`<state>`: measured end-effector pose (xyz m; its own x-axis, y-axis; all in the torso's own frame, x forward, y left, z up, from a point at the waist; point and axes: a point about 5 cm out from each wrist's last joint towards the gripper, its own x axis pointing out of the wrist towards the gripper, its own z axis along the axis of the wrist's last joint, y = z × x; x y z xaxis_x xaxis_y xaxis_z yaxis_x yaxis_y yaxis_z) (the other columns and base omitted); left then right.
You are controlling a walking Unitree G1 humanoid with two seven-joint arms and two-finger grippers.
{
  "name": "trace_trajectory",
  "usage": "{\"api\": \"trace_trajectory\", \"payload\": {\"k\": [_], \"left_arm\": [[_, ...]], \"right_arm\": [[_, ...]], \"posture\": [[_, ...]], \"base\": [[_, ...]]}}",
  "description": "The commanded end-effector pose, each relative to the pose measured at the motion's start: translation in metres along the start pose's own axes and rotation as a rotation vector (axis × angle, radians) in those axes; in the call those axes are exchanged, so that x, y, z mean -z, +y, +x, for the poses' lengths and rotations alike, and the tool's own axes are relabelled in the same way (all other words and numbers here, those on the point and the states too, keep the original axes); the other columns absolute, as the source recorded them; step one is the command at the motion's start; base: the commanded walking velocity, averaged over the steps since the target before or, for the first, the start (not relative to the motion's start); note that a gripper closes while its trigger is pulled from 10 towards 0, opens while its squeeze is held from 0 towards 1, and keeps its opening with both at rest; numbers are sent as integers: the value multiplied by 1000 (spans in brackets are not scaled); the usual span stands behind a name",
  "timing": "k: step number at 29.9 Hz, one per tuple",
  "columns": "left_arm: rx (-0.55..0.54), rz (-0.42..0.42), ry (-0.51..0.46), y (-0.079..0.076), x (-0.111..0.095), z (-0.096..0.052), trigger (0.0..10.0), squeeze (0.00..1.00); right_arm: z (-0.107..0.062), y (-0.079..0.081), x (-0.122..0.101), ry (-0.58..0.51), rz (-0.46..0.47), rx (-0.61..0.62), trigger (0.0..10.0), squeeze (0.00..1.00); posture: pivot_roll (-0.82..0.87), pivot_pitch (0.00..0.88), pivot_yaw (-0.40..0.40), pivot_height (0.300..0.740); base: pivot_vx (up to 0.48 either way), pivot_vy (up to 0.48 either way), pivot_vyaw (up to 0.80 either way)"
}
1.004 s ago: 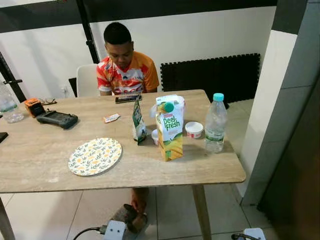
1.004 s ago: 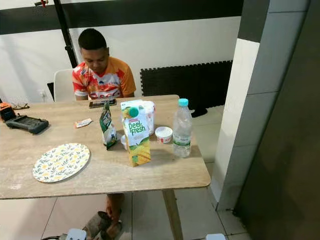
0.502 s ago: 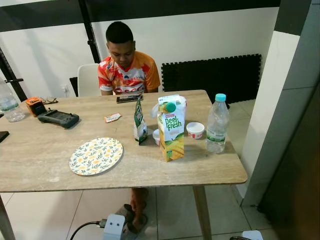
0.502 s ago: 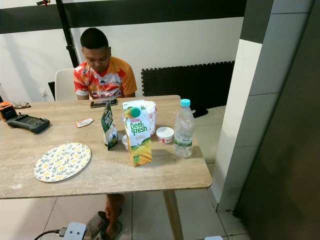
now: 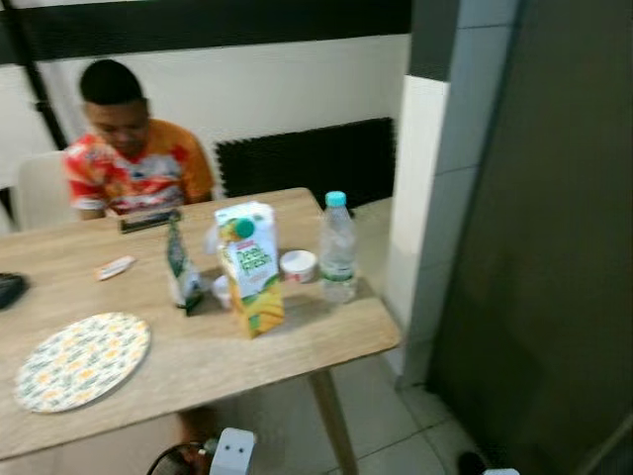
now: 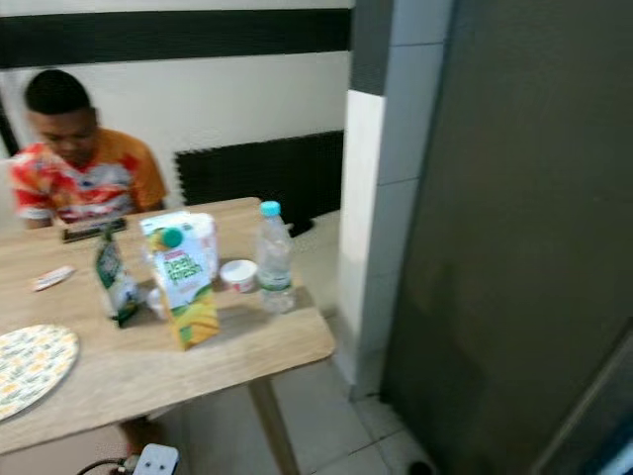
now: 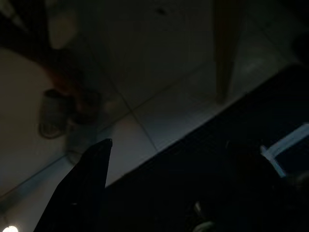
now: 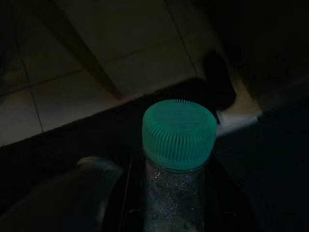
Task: Restocking fridge
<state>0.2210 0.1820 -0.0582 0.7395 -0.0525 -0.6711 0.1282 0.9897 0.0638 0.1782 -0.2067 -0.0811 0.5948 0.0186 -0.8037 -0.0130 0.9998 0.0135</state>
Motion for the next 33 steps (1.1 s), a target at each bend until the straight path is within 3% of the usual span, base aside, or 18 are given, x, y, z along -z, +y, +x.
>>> {"api": "trace_trajectory", "payload": {"k": [1, 6, 27, 33], "left_arm": [[-3, -13, 21, 2, 3, -1, 10000, 0], [72, 18, 76, -10, 15, -3, 10000, 0], [73, 25, 73, -12, 19, -5, 10000, 0], [80, 40, 70, -12, 17, -4, 10000, 0]], "right_arm": [[0, 2, 0, 3, 2, -8, 10000, 0], [1, 1, -5, -4, -4, -11, 10000, 0], [1, 2, -1, 18, -11, -22, 10000, 0], [1, 5, -1, 17, -29, -35, 10000, 0]], "posture": [[-68, 77, 61, 740], [-69, 78, 54, 740], [-63, 83, 47, 740], [-65, 82, 52, 740]], "base": [[0, 0, -800], [0, 0, -800], [0, 0, -799], [0, 0, -99]]}}
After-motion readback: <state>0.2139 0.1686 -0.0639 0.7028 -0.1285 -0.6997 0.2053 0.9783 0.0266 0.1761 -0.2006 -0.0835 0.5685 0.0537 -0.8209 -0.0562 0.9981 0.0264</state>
